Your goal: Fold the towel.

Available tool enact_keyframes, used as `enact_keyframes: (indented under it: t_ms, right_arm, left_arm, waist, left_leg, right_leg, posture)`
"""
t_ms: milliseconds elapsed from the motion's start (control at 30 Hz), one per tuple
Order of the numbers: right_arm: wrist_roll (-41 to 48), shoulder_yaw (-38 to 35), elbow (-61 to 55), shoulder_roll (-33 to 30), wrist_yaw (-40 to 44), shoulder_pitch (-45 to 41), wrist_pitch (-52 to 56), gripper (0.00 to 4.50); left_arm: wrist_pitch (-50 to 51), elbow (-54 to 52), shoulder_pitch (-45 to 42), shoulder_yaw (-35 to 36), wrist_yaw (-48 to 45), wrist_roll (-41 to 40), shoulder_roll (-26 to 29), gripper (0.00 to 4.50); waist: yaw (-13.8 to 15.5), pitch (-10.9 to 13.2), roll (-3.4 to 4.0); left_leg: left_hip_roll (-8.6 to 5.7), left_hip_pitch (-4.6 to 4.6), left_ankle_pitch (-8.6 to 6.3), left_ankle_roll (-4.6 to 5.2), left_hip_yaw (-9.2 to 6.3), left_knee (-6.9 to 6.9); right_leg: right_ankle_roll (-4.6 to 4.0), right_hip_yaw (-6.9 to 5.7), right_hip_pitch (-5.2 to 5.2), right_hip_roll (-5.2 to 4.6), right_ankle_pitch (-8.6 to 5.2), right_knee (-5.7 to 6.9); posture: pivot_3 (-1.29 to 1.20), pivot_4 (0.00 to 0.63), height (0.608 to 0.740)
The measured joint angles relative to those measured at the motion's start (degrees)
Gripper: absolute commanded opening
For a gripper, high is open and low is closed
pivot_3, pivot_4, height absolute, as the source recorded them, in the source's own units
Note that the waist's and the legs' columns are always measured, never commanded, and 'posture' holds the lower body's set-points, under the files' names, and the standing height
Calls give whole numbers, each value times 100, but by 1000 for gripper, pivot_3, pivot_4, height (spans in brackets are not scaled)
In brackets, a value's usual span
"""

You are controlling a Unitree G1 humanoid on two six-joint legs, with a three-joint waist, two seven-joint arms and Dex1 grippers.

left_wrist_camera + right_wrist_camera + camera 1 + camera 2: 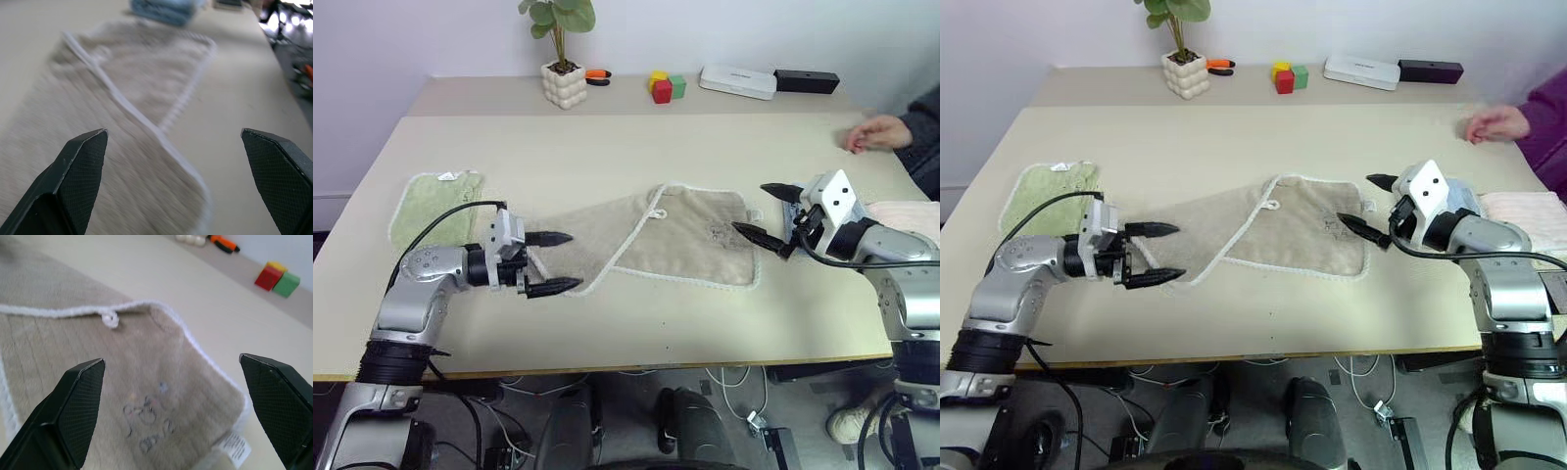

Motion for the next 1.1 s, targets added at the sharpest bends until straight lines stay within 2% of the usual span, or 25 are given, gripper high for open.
enact_keyframes:
  t_ms: [167,467,633,767,1067,1100]
  right_arm:
    - [-38,133,103,174,-65,-124,-109,4500]
    - [-52,202,104,382,-192,-116,-208,4500]
    - [-75,307,194,670,-303,-171,-333,4500]
    - [-113,458,342,798,-251,-265,-407,4500]
    - [-114,610,107,1052,-396,-181,-400,4500]
    - [-115,629,76,1067,-413,-181,-398,4500]
  left_arm:
    - [-48,-99,118,-39,-71,191,271,4453]
    - [-397,-144,225,-114,-172,495,415,4453]
    - [-1099,128,189,-298,20,999,330,4453]
    - [-1244,145,133,-414,239,1158,73,4453]
    - [-1477,290,268,-576,377,1413,-20,4453]
    - [-1494,296,297,-606,396,1436,-21,4226]
  waist:
    - [36,0,1]
    - [19,0,3]
    - [20,0,2]
    - [32,0,4]
    - [15,-1,5]
    - [20,-1,6]
  left_leg:
    - [0,-2,0,0,-3,2]
    - [0,-1,0,0,0,0]
    - [1,-2,0,0,0,0]
    - [-1,-4,-1,1,1,0]
    - [1,-1,0,0,1,-1]
    - [1,-2,0,0,1,-1]
  right_leg:
    - [-1,1,1,-2,-1,-2]
    - [-1,0,-1,-2,0,-3]
    - [-1,0,-2,-2,0,-3]
    - [0,1,-1,-3,0,-2]
    - [0,1,-2,-1,0,0]
    - [0,1,-2,-1,0,0]
  posture:
    - [0,150,740]
    - [0,150,740]
    - [0,150,740]
    - [0,150,740]
    - [0,150,740]
    - [0,150,740]
